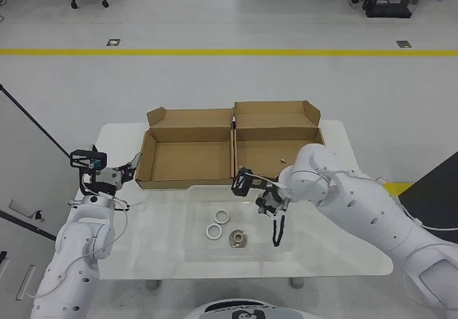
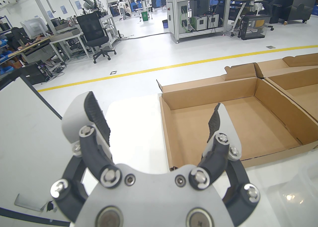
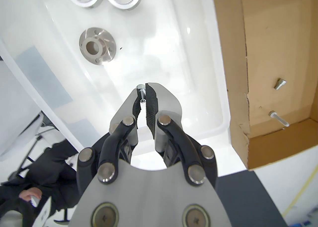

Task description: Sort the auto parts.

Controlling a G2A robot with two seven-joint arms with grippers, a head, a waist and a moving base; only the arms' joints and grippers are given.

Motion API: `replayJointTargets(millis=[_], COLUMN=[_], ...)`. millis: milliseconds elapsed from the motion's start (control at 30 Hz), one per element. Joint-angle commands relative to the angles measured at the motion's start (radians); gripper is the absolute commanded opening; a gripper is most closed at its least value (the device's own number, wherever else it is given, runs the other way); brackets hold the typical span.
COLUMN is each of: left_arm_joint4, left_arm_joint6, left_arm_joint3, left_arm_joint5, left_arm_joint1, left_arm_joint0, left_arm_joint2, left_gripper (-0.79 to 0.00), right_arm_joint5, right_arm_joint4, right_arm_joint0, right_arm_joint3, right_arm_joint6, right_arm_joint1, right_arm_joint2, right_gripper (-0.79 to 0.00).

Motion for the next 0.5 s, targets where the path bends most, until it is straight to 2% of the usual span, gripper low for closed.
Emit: replayJointTargets(millis=[0, 133, 200, 300, 467], left_arm_joint4=[0.0, 0.0, 0.0, 0.0, 0.0], left_arm_joint6=[0.0, 0.0, 0.0, 0.0, 0.0], left_arm_joint3=[0.0, 0.0, 0.0, 0.0, 0.0], left_arm_joint5=[0.0, 0.0, 0.0, 0.0, 0.0], left_arm_joint1=[0.0, 0.0, 0.0, 0.0, 0.0], left_arm_joint0=[0.0, 0.0, 0.0, 0.0, 0.0], left_arm_joint2=[0.0, 0.0, 0.0, 0.0, 0.0], left_gripper=[0.0, 0.0, 0.0, 0.0, 0.0], right_arm_joint5=[-0.036, -0.14, -0.164, -0.194, -0.244], right_arm_joint4=[0.146, 0.426, 0.54, 0.755, 1.047], right_arm_joint0=[-0.03, -0.118, -0.154, -0.192, -0.19], right_arm_joint3=[0.053, 0.164, 0.195, 0.213, 0.199], right_arm_joint6=[-0.019, -0.051, -0.074, -0.105, -0.155], right_arm_joint1=[0.021, 0.061, 0.076, 0.09, 0.101], right_arm_joint2=[0.091, 0.258, 0.304, 0.326, 0.298], right_gripper=[-0.785, -0.785, -0.785, -0.785, -0.785])
